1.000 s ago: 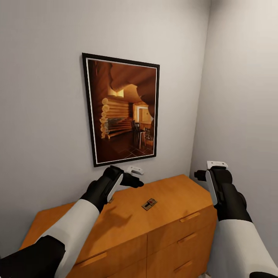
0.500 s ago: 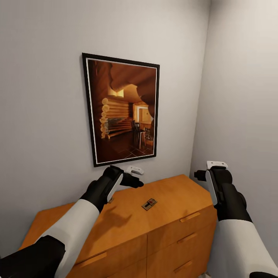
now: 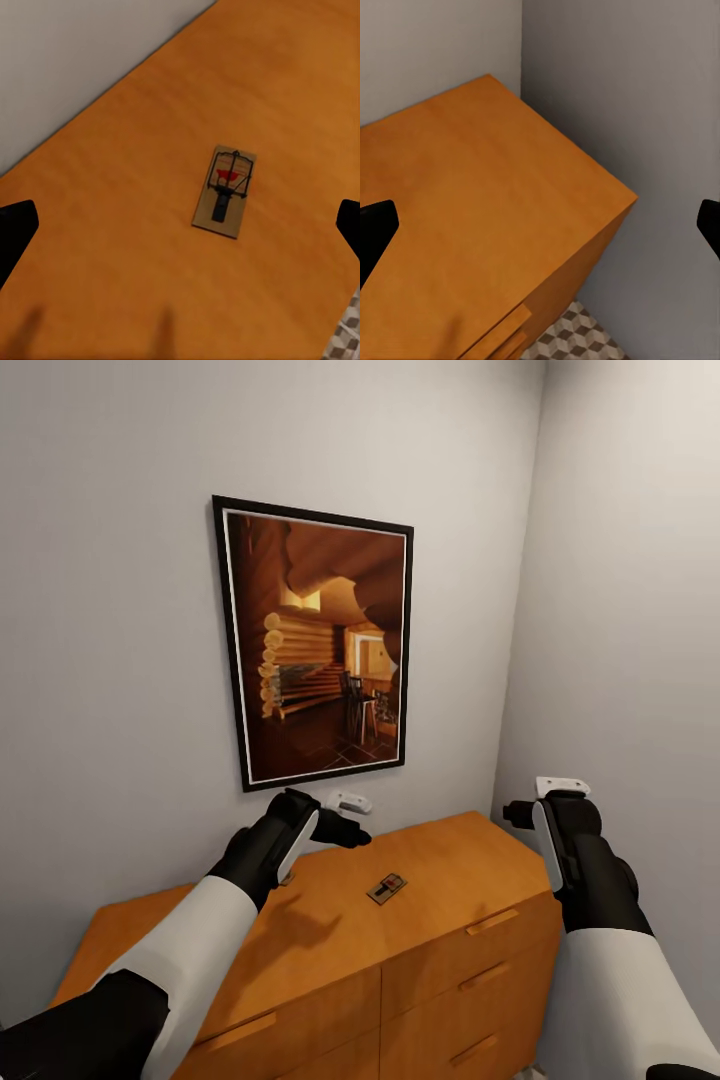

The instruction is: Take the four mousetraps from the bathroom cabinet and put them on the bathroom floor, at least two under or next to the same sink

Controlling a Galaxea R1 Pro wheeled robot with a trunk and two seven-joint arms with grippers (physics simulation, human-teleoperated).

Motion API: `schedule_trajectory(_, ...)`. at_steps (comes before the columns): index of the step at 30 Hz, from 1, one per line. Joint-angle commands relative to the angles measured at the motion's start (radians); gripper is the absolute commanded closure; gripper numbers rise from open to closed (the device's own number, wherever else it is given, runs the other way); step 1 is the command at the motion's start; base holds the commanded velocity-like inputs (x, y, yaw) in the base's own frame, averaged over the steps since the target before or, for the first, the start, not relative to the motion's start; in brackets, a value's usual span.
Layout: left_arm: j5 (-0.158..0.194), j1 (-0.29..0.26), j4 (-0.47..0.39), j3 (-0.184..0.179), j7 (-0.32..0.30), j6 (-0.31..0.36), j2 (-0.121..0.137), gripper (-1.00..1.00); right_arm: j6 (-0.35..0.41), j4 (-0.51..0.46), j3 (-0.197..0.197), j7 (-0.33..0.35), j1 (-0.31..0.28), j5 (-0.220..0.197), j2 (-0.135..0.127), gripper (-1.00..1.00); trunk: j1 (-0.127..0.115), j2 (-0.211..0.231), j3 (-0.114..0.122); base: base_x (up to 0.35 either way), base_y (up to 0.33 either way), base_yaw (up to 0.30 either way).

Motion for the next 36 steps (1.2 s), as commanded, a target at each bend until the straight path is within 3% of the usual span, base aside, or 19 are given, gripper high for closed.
schedule_trajectory(1, 0.003, -0.001, -0.001, 0.000, 0.000, 0.005, 0.000, -1.00, 0.005, -0.001, 0.000, 0.003, -0.001, 0.007, 0.000, -1.00, 0.004, -0.009, -0.005, 0.000, 0.000, 0.000)
schedule_trajectory(20, 0.001, -0.001, 0.000, -0.002, -0.004, 0.005, 0.000, -1.00, 0.005, -0.001, 0.003, 0.003, -0.001, 0.007, 0.001, -1.00, 0.077, -0.142, -0.064, 0.000, 0.000, 0.000)
schedule_trajectory(23, 0.002, -0.001, 0.001, -0.002, -0.006, 0.005, 0.000, -1.00, 0.005, -0.002, 0.026, 0.004, -0.001, 0.007, 0.012, -1.00, 0.089, -0.163, -0.074, 0.000, 0.000, 0.000)
schedule_trajectory(31, 0.002, -0.001, 0.017, -0.002, -0.004, 0.004, 0.000, -1.00, 0.005, -0.003, 0.140, 0.003, -0.001, 0.012, 0.036, -1.00, 0.119, -0.219, -0.099, 0.000, 0.000, 0.000)
schedule_trajectory(36, 0.001, -0.001, 0.027, -0.003, -0.001, 0.001, 0.000, -1.00, 0.005, -0.005, 0.166, 0.004, -0.001, 0.007, 0.040, -1.00, 0.138, -0.254, -0.115, 0.000, 0.000, 0.000)
